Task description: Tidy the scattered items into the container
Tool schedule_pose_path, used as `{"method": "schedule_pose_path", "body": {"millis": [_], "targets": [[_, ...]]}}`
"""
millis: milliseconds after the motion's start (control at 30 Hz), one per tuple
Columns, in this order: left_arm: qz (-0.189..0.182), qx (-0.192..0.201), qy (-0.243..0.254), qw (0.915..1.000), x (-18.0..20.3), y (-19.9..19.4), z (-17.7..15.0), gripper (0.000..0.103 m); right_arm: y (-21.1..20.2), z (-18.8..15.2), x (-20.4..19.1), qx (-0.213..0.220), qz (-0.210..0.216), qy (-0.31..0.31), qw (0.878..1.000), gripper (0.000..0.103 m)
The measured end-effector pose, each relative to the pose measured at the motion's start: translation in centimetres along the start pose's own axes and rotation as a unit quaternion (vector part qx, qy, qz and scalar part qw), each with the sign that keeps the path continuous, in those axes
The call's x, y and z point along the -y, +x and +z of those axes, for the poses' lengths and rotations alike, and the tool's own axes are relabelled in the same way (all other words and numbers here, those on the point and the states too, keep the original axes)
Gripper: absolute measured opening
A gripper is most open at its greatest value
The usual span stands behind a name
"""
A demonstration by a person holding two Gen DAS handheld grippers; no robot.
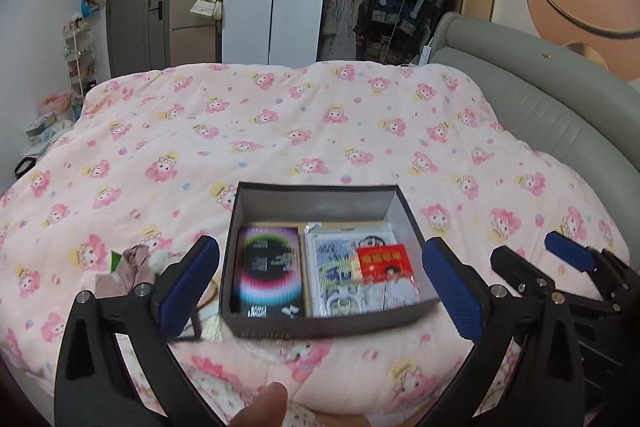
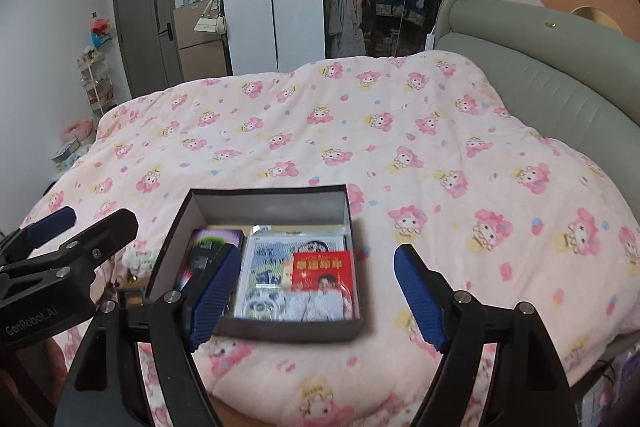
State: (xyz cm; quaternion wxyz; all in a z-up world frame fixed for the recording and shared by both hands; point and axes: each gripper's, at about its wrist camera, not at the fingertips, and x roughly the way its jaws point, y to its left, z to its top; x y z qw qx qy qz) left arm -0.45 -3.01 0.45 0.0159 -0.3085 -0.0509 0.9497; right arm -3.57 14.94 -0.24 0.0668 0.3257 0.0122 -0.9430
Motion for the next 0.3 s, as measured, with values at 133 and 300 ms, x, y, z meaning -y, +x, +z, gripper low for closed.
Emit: {"method": "schedule_pose_path", "body": {"millis": [133,300], "targets": [[0.004,0.005,0.01,0.9999,0.7,-1.3,-1.3,0.102,-1.5,-1.4,0.3,0.002,-0.003,0.001,1.0,0.077],[0.006,0.005,0.009,0.9999,1.2,-2.5,-2.2,0.102,-2.7,-2.3,0.8,0.006,-0.001,0.003,1.0,0.077]]}}
